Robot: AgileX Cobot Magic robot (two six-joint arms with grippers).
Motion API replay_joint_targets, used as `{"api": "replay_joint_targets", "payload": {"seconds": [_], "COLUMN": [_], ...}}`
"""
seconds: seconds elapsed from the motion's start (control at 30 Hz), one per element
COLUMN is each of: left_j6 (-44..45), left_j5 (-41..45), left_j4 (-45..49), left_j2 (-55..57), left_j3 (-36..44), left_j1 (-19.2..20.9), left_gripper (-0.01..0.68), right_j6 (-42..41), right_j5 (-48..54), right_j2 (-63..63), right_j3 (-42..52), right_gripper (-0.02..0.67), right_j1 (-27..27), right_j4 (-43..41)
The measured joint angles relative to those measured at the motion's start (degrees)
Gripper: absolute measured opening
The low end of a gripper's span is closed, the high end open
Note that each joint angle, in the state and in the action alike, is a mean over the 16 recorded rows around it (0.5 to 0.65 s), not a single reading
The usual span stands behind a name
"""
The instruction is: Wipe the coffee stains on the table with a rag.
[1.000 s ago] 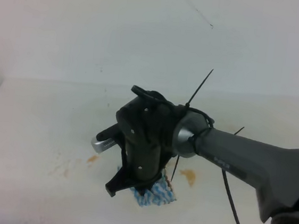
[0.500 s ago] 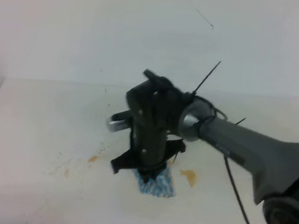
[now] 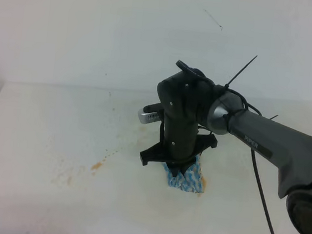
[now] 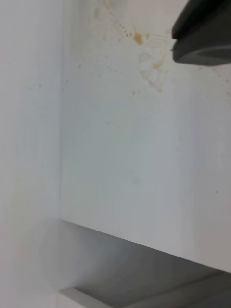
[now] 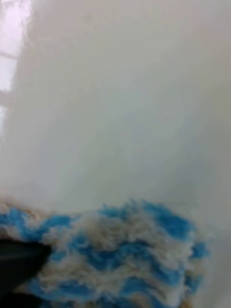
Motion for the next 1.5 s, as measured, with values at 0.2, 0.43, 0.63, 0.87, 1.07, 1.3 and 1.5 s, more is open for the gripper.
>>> {"api": "replay_joint_targets", "payload": {"seconds": [0.2, 0.43, 0.63, 0.87, 1.07, 1.3, 1.5], "left_j6": [0.0, 0.0, 0.0, 0.0, 0.0, 0.0, 0.0], "left_j5": [0.2, 0.3, 0.1, 0.0, 0.0, 0.2, 0.2], "left_j4": [0.0, 0.0, 0.0, 0.0, 0.0, 0.0, 0.0], "left_j2": [0.3, 0.5, 0.2, 0.1, 0.1, 0.5, 0.5], "left_j3": [-0.4, -0.7, -0.3, -0.1, -0.1, -0.7, -0.7], "left_j1": [0.0, 0.0, 0.0, 0.0, 0.0, 0.0, 0.0], "left_gripper": [-0.003, -0.004, -0.003, -0.003, -0.003, -0.004, -0.004], "right_j6": [-0.3, -1.0, -2.0, -4.1, -5.3, -5.6, -6.6], "right_j5": [-0.3, -3.6, -10.5, -18.4, -21.8, -22.2, -20.9], "right_j2": [-0.4, -3.5, -9.9, -18.4, -23.8, -29.4, -33.5], "right_j3": [0.6, 6.6, 18.8, 34.5, 42.3, 44.9, 46.1], "right_gripper": [0.038, 0.038, 0.038, 0.038, 0.037, 0.036, 0.036], "right_j1": [0.0, -0.6, -1.9, -3.6, -4.2, -4.7, -6.6], "right_j4": [-0.1, -0.1, 0.6, 1.9, 2.3, 1.4, 1.1]}}
